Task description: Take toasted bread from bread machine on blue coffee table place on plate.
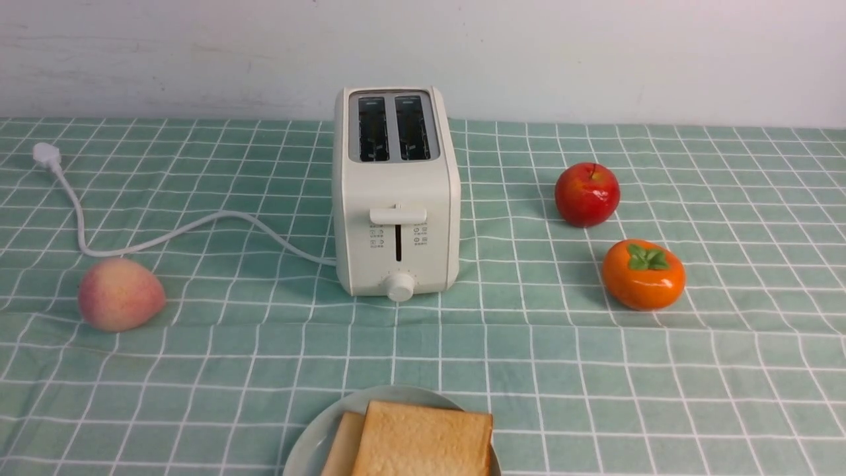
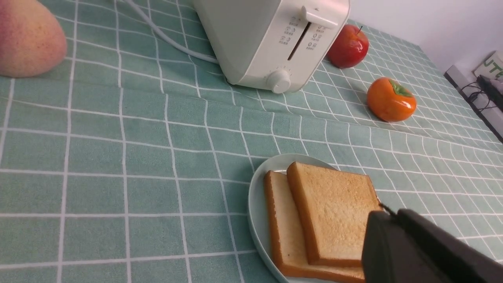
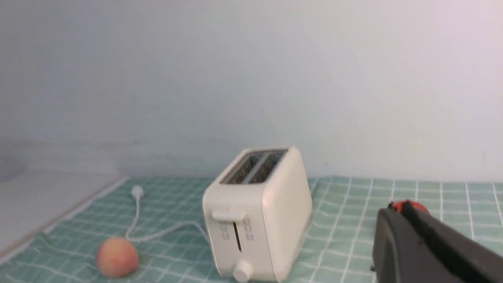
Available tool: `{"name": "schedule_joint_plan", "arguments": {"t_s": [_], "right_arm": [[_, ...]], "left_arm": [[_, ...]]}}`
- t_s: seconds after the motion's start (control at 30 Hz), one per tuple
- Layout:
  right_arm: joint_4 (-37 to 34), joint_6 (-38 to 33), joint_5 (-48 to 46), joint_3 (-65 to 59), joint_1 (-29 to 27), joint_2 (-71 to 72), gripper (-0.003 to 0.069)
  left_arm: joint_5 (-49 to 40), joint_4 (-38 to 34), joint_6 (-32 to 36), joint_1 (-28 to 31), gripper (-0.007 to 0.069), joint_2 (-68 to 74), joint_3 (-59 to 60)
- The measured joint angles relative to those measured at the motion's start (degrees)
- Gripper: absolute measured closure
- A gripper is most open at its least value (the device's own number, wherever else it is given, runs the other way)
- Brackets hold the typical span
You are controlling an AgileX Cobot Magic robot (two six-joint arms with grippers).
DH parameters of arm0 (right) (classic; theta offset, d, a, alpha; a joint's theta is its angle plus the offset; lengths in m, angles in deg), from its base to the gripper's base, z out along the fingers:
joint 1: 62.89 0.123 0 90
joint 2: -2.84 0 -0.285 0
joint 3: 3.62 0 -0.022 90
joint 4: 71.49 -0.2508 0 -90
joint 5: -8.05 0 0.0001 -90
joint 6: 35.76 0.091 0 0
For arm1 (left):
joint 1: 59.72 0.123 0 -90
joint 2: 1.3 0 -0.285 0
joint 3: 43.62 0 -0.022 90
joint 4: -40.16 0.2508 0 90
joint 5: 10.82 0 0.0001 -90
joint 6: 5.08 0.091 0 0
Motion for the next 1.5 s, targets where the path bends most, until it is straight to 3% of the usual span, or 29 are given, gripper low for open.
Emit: {"name": "schedule_joint_plan", "arguments": {"t_s": [0.17, 1.23, 1.4, 1.5], "right_arm": [[3.3, 0.4, 1.8, -2.3, 0.0, 2.9, 0.0657], [3.1, 1.6, 2.0, -2.6, 0.0, 2.9, 0.0617], [3.1, 1.6, 2.0, -2.6, 0.0, 2.9, 0.0614], [3.1, 1.6, 2.0, -2.6, 0.0, 2.9, 0.0608]], "left_arm": [[0.6, 0.0, 0.0, 0.0, 0.0622, 0.0, 0.0], [1.7, 0.9, 1.0, 0.3, 0.0599, 0.0, 0.3], [5.5, 0.5, 4.4, 4.9, 0.0596, 0.0, 2.5], [11.2, -2.1, 7.3, 12.0, 0.0596, 0.0, 6.6]]}}
